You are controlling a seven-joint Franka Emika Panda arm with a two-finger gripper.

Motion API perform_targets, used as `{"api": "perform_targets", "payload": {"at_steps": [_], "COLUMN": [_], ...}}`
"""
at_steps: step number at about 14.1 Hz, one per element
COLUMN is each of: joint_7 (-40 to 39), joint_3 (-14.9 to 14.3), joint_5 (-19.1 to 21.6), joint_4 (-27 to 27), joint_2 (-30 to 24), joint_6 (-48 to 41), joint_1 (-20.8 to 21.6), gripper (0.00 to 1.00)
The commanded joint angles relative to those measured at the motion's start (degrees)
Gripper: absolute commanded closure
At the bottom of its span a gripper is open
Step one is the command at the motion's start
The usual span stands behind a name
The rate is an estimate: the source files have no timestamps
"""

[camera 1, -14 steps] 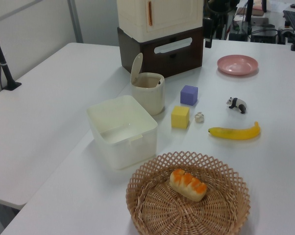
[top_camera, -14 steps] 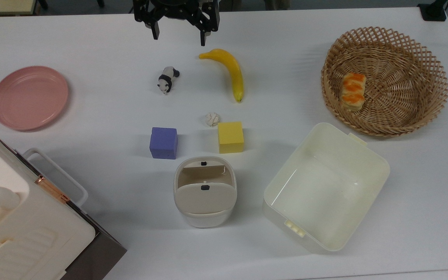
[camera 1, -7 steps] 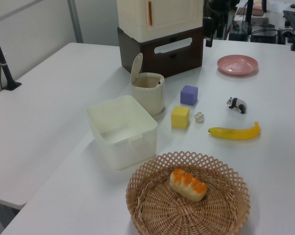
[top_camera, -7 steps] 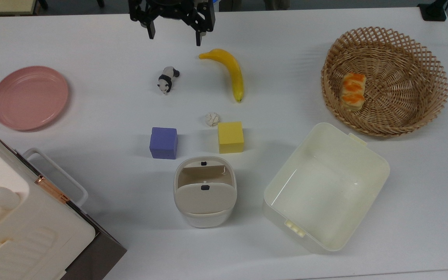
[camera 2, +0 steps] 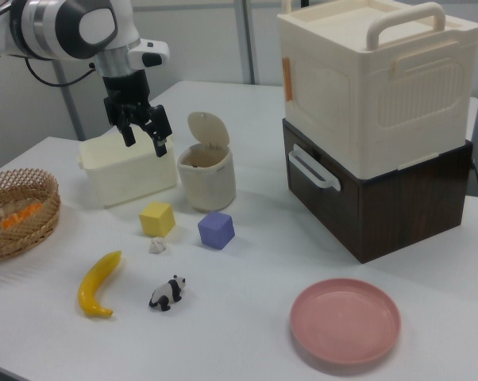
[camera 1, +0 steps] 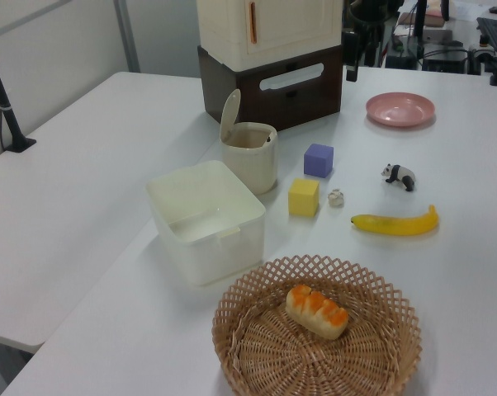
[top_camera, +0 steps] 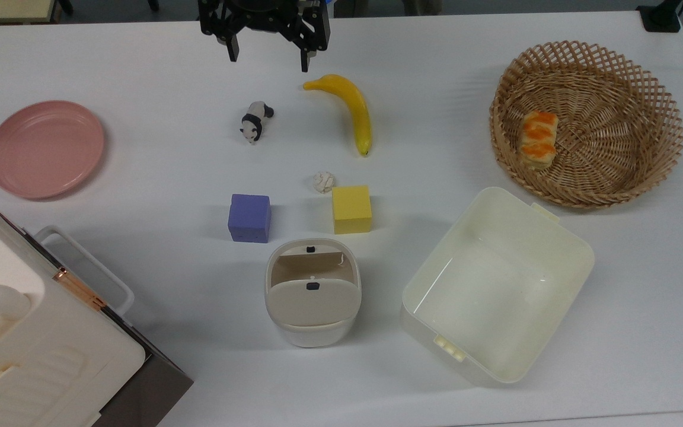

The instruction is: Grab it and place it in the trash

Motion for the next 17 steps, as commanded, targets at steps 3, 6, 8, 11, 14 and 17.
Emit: {"api": "perform_targets", "payload": {"at_steps": [3,6,8,11,14,17], "joint_7": [-0.54,-0.73,-1.77,-1.96,-1.78,-1.34], "joint_3": [0.34,0.34,0.34,0.43,0.43,0.34], "joint_5": [-0.32,-0.32,-0.15,0.38,0.56,1.00], "joint_4": [-0.03,0.14,0.14,-0.38,-3.01,-6.35], "joint_2": [0.20,3.18,4.85,8.27,10.74,12.94], "joint_6": [-1.55,-1.20,-0.94,1.43,5.03,6.35], "joint_1": [0.41,2.43,2.70,5.41,7.01,9.29], "gripper": [0.00,0.00,0.00,0.00,0.00,0.00]}}
